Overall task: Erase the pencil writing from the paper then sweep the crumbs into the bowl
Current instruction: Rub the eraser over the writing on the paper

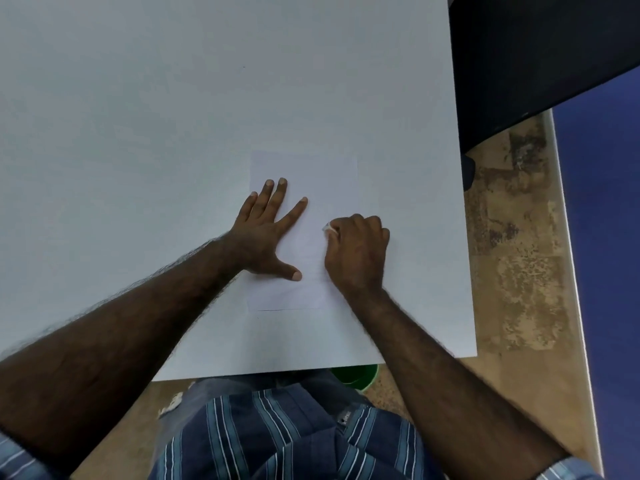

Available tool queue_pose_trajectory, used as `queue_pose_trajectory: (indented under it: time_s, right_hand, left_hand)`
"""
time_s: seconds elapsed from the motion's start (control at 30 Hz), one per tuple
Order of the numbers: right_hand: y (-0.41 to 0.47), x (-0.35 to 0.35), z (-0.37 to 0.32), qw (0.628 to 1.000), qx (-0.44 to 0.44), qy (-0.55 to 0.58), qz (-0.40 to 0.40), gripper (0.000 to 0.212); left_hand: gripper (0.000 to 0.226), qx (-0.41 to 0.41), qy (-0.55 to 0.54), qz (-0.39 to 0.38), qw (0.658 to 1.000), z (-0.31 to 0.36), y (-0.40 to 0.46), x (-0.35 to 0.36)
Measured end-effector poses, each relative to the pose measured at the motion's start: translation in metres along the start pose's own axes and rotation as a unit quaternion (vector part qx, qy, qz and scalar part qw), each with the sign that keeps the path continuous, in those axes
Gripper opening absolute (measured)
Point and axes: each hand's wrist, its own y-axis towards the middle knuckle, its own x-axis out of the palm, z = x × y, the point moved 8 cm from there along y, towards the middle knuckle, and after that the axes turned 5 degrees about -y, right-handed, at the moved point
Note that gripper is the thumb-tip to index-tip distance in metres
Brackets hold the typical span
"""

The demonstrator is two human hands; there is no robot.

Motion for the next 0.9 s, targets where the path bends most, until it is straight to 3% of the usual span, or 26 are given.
queue_pose_trajectory:
  time_s: [0.2, 0.4, 0.47, 0.57, 0.63, 0.77, 0.9]
  right_hand:
    - [-0.035, 0.008, -0.040, 0.990, -0.128, 0.011, -0.053, 0.013]
    - [0.012, 0.007, 0.001, 1.000, -0.006, -0.009, -0.001, 0.013]
    - [0.001, 0.008, -0.013, 1.000, -0.017, 0.016, -0.016, 0.012]
    - [-0.029, 0.015, -0.044, 0.992, -0.104, 0.026, -0.070, 0.012]
    - [-0.025, 0.013, -0.042, 0.990, -0.129, 0.014, -0.062, 0.011]
    - [0.022, 0.005, -0.001, 0.999, -0.031, 0.007, -0.025, 0.010]
    - [0.029, 0.012, 0.008, 0.997, -0.020, 0.056, -0.055, 0.008]
  left_hand:
    - [0.144, 0.003, 0.007, 0.017, 1.000, 0.000, 0.000, -0.001]
    - [0.144, 0.003, 0.001, 0.019, 1.000, 0.001, -0.001, -0.002]
    - [0.144, 0.002, 0.002, 0.018, 1.000, 0.001, -0.001, -0.002]
    - [0.142, 0.001, 0.008, 0.021, 1.000, 0.002, -0.002, -0.003]
    - [0.142, 0.000, 0.010, 0.018, 1.000, 0.003, -0.002, -0.003]
    - [0.144, -0.002, 0.006, 0.013, 1.000, 0.004, -0.002, -0.005]
    - [0.144, -0.014, 0.012, 0.013, 1.000, 0.007, -0.004, -0.007]
